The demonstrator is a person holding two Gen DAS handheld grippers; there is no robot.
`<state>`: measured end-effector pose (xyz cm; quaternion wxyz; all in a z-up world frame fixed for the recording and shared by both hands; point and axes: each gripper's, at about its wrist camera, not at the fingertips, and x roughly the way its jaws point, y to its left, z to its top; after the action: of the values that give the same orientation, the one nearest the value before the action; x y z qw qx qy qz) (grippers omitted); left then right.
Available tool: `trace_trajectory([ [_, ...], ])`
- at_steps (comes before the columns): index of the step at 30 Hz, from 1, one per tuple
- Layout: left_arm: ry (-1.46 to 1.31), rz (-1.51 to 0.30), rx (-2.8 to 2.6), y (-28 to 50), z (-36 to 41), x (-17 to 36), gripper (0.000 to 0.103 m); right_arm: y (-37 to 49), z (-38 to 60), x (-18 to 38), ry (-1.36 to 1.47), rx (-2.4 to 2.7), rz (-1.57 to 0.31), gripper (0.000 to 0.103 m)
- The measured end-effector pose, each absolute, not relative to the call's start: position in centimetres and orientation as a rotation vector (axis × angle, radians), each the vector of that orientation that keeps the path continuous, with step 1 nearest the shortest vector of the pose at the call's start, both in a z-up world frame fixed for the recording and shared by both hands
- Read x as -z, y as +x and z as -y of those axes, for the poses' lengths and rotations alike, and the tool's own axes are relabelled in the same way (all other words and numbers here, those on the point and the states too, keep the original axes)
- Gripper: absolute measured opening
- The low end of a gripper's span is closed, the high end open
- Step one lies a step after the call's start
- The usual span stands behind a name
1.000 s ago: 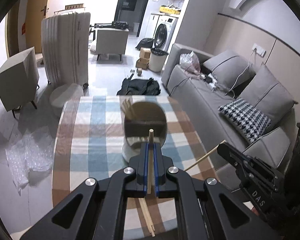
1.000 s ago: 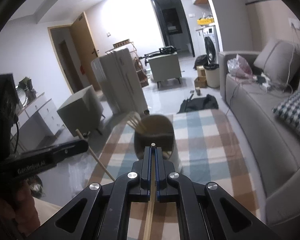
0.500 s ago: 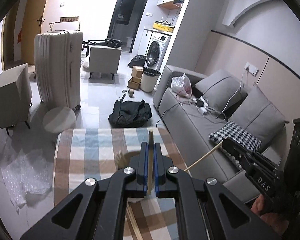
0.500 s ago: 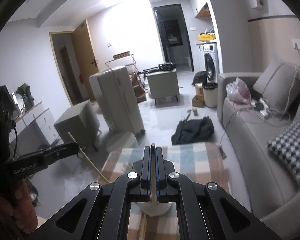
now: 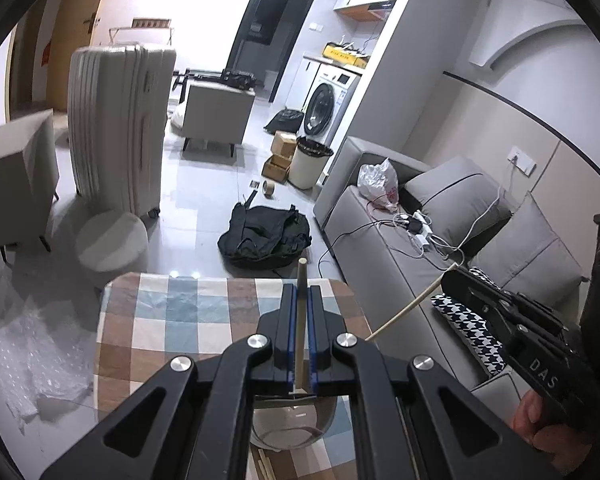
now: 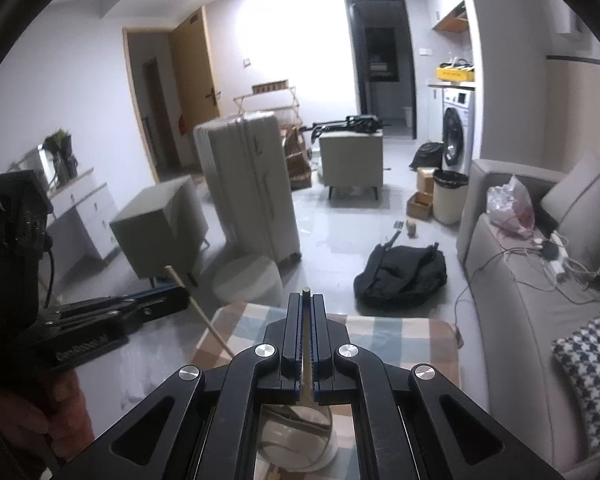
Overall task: Organize utensils
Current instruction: 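Lower both chopsticks into the holder and open both tools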
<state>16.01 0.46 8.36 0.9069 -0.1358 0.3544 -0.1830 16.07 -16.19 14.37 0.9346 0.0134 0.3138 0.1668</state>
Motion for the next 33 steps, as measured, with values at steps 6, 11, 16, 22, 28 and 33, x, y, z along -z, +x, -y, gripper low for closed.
trace_trajectory([
  [6, -0.318, -0.770, 0.369, 17.4, -0.4, -6.4, 0.000, 18.2, 14.7, -12.3, -0.033, -0.361, -0.703, 0.002],
  [11, -0.343, -0.790, 0.368, 18.1, -0.8, -5.1, 0.000, 19.3, 14.0, -11.0, -0.078, -0.361, -0.738, 0.002],
  [16, -0.366, -0.806, 0.368, 18.4, -1.3, -4.4, 0.000, 20.0, 13.2, -9.4, -0.115, -0.374, -0.790, 0.002],
  [22, -0.391, -0.839, 0.374, 18.7, -1.6, -3.6, 0.001, 20.6, 12.2, -7.6, -0.112, -0.390, -0.841, 0.003],
  [28, -0.391, -0.888, 0.404, 18.9, -1.6, -3.3, 0.001, 21.1, 13.2, -5.6, 0.021, -0.399, -0.909, 0.006],
  [33, -0.382, -0.950, 0.404, 19.1, -1.9, -2.7, 0.011, 20.9, 14.8, -5.2, 0.131, -0.374, -0.921, 0.013],
])
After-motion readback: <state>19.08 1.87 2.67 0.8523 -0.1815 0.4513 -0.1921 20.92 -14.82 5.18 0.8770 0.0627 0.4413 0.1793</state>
